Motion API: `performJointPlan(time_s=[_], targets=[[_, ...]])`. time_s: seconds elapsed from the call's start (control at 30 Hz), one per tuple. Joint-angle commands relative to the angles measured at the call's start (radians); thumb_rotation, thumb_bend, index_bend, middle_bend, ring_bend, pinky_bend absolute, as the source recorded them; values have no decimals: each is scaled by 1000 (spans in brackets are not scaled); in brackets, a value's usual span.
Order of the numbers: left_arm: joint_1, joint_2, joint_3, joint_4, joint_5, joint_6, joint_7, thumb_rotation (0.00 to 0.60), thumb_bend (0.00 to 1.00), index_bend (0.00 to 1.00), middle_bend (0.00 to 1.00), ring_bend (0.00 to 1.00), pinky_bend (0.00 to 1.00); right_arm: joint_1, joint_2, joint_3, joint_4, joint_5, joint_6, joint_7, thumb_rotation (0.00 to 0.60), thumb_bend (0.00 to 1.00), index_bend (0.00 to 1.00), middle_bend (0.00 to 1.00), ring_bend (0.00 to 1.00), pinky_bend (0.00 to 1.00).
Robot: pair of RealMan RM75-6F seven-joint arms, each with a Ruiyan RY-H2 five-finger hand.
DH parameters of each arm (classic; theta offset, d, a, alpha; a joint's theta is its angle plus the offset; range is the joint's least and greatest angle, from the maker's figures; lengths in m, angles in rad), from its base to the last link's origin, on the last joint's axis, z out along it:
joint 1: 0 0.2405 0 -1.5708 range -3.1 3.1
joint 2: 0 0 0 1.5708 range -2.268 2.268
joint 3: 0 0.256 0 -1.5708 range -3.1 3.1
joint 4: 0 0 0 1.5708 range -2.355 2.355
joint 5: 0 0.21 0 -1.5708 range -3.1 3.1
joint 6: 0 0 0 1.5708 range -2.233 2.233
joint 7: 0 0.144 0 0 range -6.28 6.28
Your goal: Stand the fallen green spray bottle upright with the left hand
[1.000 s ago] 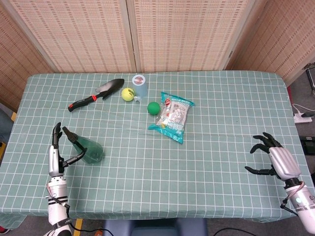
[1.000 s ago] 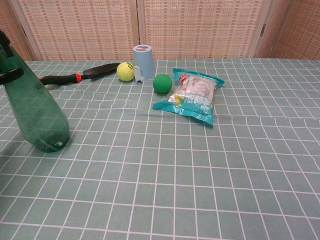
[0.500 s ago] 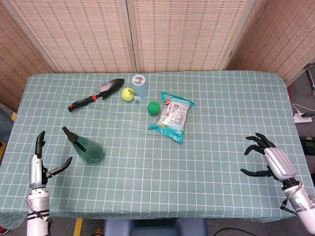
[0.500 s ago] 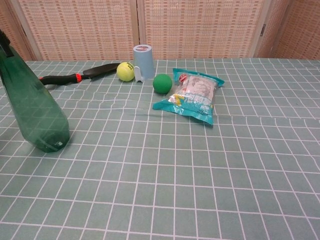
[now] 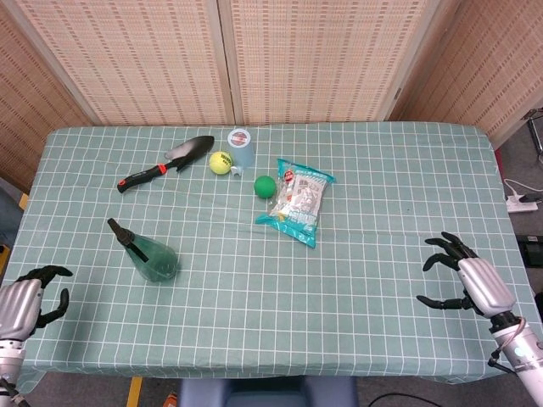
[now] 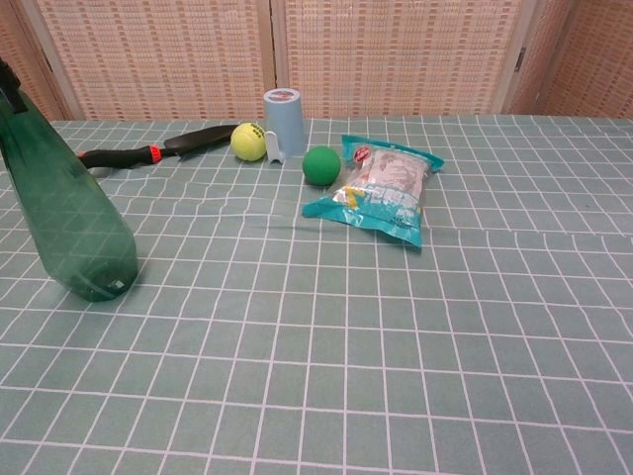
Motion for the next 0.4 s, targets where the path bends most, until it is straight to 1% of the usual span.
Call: performJointPlan(time_s=[0.03, 0.07, 0.1, 0.17, 0.2, 0.27, 0.33, 0.4], targets=[[-14, -52, 37, 249, 133, 25, -121, 600, 439, 310, 292, 224, 299, -2, -9, 5, 2, 13, 5, -26, 600, 56, 467, 153, 5, 167], [-16, -62, 32, 268, 151, 45, -126, 600, 431, 279, 261, 183, 261, -3, -14, 8, 3, 17, 11, -35, 600, 55, 467, 153, 5, 166], [-15, -86, 19, 296, 183, 97, -145, 600, 429, 266, 244, 159, 242, -4, -19, 11, 5, 19, 17, -49, 600, 55, 466, 153, 5, 166], [-11, -120, 13, 346, 230, 161, -183, 600, 428, 272, 251, 144, 248, -6, -26, 14, 7, 17, 28, -68, 600, 55, 463, 153, 5, 167], [-10, -131, 20, 373, 247, 170, -201, 600, 428, 277, 261, 146, 256, -7, -31, 14, 11, 12, 35, -79, 600, 55, 463, 153, 5, 167], [-14, -132, 31, 394, 243, 145, -201, 600, 427, 277, 278, 156, 259, -10, -37, 15, 16, 8, 47, -95, 600, 55, 465, 153, 5, 166], [-22, -126, 36, 387, 215, 96, -207, 600, 427, 277, 290, 169, 261, -13, -44, 17, 22, 9, 57, -114, 600, 55, 466, 153, 5, 166], [-29, -117, 37, 371, 176, 47, -214, 600, 427, 264, 278, 169, 264, -14, -49, 19, 25, 11, 61, -126, 600, 55, 465, 153, 5, 167]])
